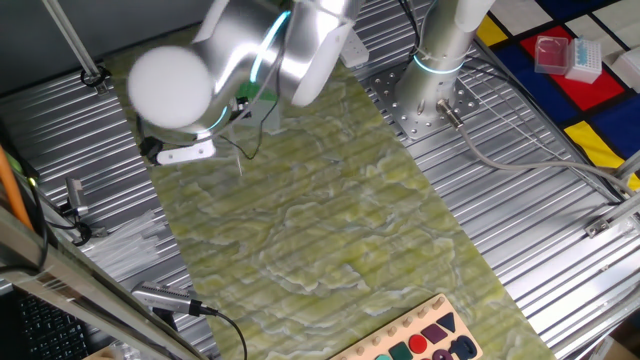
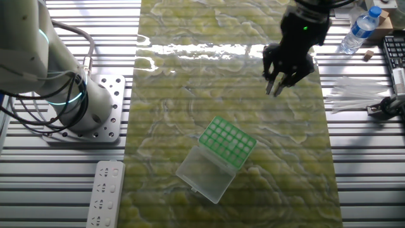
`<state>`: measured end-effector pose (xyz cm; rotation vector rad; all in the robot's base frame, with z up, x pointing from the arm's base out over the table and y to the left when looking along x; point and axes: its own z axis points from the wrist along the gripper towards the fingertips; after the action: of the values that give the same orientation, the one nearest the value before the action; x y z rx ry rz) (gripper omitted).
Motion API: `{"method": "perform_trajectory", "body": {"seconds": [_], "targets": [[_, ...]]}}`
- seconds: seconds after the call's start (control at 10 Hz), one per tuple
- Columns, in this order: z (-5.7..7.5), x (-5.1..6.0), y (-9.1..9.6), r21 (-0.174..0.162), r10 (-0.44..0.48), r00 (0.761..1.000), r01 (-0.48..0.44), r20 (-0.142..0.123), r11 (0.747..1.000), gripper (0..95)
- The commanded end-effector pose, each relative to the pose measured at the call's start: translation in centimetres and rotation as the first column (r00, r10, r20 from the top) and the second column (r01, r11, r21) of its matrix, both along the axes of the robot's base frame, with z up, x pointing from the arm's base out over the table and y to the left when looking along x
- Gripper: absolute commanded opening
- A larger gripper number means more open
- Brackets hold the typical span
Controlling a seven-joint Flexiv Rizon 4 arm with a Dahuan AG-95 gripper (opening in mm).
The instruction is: Insert a large pipette tip into the holder for large pipette tips
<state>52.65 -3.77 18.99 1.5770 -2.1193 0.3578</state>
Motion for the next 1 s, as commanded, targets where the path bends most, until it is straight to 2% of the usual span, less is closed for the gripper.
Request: {"method": "perform_trajectory", "body": {"seconds": [0.1,0.3,0.6,0.8,0.9,1.0], "targets": [[0.0,0.4,0.3,-0.009,0.012,1.0,-0.012,-0.017,1.0,0.0],[0.0,0.4,0.3,-0.02,-0.014,1.0,0.014,0.006,1.0,0.0],[0.0,0.4,0.3,-0.015,0.003,1.0,-0.003,0.016,1.0,0.0],[0.0,0.4,0.3,-0.01,0.059,0.998,-0.059,-0.017,0.998,0.0],[0.2,0.4,0.0,-0.021,0.095,0.994,-0.096,-0.046,0.995,0.0],[0.9,0.0,-1.6,-0.042,0.148,0.984,-0.153,-0.097,0.987,0.0]]}}
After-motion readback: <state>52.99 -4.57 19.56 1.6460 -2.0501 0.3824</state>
